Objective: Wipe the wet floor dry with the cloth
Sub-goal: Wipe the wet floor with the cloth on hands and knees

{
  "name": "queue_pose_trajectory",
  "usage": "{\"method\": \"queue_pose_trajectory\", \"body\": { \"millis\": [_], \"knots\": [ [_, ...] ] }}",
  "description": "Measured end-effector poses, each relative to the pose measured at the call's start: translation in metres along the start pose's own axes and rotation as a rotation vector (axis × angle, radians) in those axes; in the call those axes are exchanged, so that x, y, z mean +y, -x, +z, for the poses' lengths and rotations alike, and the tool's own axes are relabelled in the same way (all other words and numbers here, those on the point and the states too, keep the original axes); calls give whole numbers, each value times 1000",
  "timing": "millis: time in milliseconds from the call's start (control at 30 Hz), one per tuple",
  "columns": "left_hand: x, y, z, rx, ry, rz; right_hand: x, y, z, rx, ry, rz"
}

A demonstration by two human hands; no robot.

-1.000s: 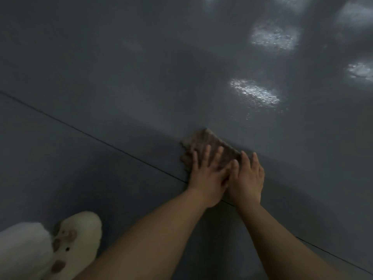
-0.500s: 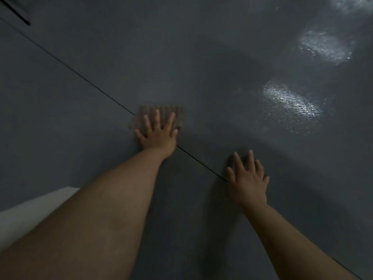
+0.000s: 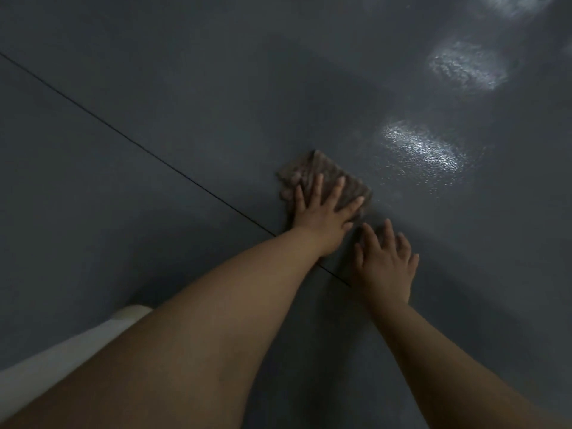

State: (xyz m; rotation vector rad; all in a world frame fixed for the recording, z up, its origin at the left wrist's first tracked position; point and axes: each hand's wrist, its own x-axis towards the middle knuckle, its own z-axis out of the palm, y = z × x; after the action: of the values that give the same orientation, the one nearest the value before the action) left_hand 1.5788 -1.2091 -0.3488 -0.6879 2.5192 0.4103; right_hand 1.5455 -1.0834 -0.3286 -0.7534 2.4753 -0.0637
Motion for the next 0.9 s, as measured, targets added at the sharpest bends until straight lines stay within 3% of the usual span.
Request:
{"method": "queue_pose_trajectory", "body": {
  "millis": [167,333,567,767,900],
  "knots": [
    [17,-43,-23,-44,-108,146,17,-35,-16,6,-13,126],
    [19,-82,-50,-17,-55,114,15,-42,-13,27,10,168],
    [-26,-107,-72,88,71,-97,16,-40,-6,63,30,178],
    [-102,-87,-63,186,213,-502,16,-40,-4,78,7,174],
    [-74,-92,-60,217,226,-516,19,-41,-6,103,-20,171]
  ]
}}
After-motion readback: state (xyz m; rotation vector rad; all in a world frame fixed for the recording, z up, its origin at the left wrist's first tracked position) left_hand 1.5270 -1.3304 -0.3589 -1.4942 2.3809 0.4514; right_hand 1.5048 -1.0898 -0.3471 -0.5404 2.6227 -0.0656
